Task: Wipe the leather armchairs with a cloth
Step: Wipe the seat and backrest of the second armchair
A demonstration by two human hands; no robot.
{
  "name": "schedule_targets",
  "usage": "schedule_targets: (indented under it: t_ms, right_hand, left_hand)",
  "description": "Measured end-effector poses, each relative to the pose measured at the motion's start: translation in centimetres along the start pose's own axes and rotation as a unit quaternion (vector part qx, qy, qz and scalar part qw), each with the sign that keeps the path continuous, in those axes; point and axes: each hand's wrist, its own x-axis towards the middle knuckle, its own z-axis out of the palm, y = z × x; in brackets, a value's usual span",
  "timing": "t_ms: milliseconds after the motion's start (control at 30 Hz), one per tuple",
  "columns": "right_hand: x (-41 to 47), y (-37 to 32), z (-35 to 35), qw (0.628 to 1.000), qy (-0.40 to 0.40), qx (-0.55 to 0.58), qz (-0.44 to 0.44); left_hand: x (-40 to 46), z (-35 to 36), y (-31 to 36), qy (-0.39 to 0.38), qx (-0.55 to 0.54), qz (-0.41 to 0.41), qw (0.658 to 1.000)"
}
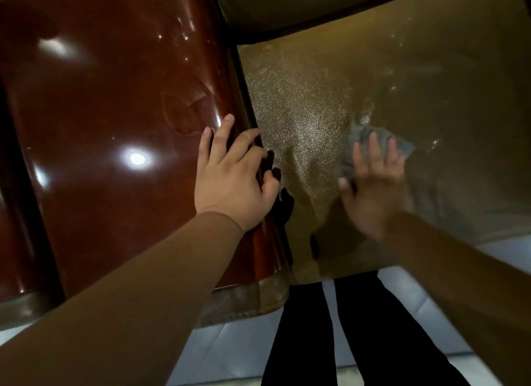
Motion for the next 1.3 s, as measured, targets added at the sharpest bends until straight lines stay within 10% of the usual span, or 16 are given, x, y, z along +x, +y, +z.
schedule_targets:
  t_ms: [200, 367, 567, 833, 1067, 1300]
  right_hand:
    - [-4.0, 1.4, 1.0, 0.944, -0.039, -0.031, -0.326]
    - [-1.0, 7.7, -1.3, 0.983, -0.033, -0.026, -0.181]
    - [-1.8, -0.8, -1.0, 0.991, 0.007, 0.092, 0.093]
    - [-8.9, 1.5, 3.5, 0.942, -0.037, -0.037, -0.332]
    - [-7.0, 6.9, 1.6, 1.0, -0.021, -0.007, 0.013]
    - [-10.0, 5.0, 4.1, 0.973, -0.042, 0.005, -0.226]
  left_hand:
    - [0.5, -0.7, 0.9, -0.066, 0.04, -0.008, 0.997]
    - [-3.6, -1.0, 3.3, -0.131, 0.011, 0.046, 0.99]
    - [-5.1, -0.4, 3.9, -0.101, 0.015, 0.043, 0.994]
    - [-5.0, 0.1, 3.5, -0.073, 0.025, 0.055, 0.995]
    - [-5.3, 0.3, 4.2, -0.077, 0.027, 0.039, 0.996]
    - [-5.4, 0.1, 4.1, -0.079, 0.037, 0.025, 0.996]
